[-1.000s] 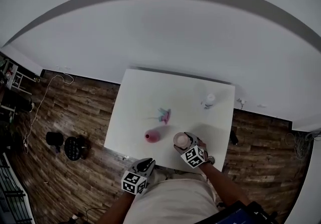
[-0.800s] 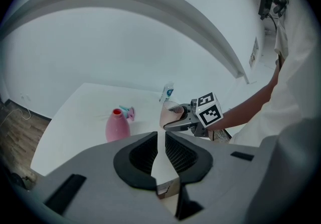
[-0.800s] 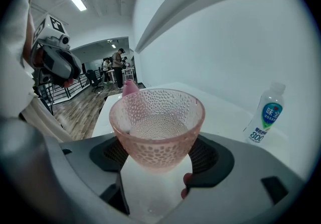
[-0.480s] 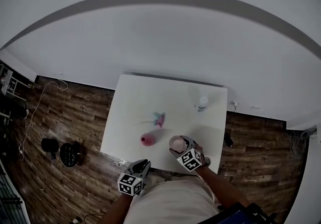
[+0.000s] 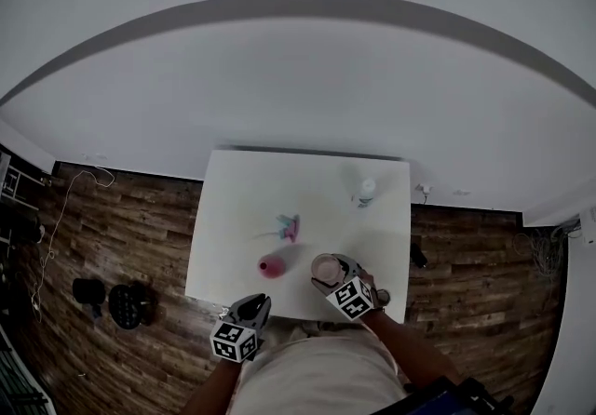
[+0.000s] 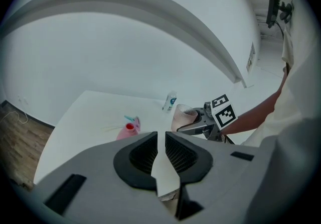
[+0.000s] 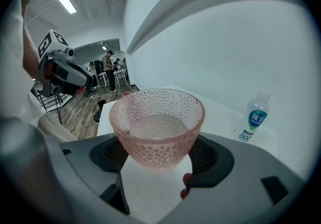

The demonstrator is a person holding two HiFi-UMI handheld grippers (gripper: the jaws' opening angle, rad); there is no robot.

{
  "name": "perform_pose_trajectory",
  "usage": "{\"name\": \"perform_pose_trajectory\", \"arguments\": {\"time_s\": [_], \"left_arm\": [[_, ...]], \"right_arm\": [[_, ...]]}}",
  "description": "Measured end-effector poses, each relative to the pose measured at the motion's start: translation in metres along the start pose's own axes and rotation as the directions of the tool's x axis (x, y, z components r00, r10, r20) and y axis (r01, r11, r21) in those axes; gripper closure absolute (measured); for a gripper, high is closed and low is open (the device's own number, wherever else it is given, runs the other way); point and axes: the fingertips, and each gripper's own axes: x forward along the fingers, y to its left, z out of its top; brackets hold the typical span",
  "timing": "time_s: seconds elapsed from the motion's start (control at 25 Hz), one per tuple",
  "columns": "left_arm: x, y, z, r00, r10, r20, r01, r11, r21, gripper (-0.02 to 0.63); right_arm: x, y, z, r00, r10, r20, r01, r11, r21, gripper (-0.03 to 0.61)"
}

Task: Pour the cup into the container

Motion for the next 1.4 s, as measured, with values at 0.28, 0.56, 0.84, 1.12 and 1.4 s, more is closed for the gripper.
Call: {"name": "perform_pose_trajectory", "arguments": {"time_s": [0.28,0.56,0.84,1.12,1.4], "left_arm": [[-0.003,0.009,0.011,0.996,-0.09,-0.029,0.091,0.995,0.039,0.555],[-0.001,0.018,0.023,0.984,-0.167,-0.059,0.172,0.98,0.096,0.555],[0.0,0.029,0.034,0.98,-0.192,-0.055,0.198,0.968,0.152,0.555],[-0.007,0.042,0.038,0.976,-0.21,-0.051,0.215,0.965,0.152,0.555],[-0.018,0.06,0.042,0.977,-0.21,-0.033,0.213,0.966,0.149,0.555]], "right_arm": [[-0.006,0.005,0.013,0.998,-0.068,-0.01,0.068,0.996,0.056,0.221],[-0.014,0.004,0.019,0.989,-0.149,-0.022,0.151,0.982,0.112,0.221],[-0.026,0.01,0.024,0.98,-0.197,-0.034,0.2,0.97,0.136,0.221],[-0.033,0.021,0.03,0.973,-0.222,-0.057,0.228,0.963,0.141,0.221],[-0.036,0.031,0.041,0.966,-0.248,-0.069,0.256,0.954,0.157,0.221]]}}
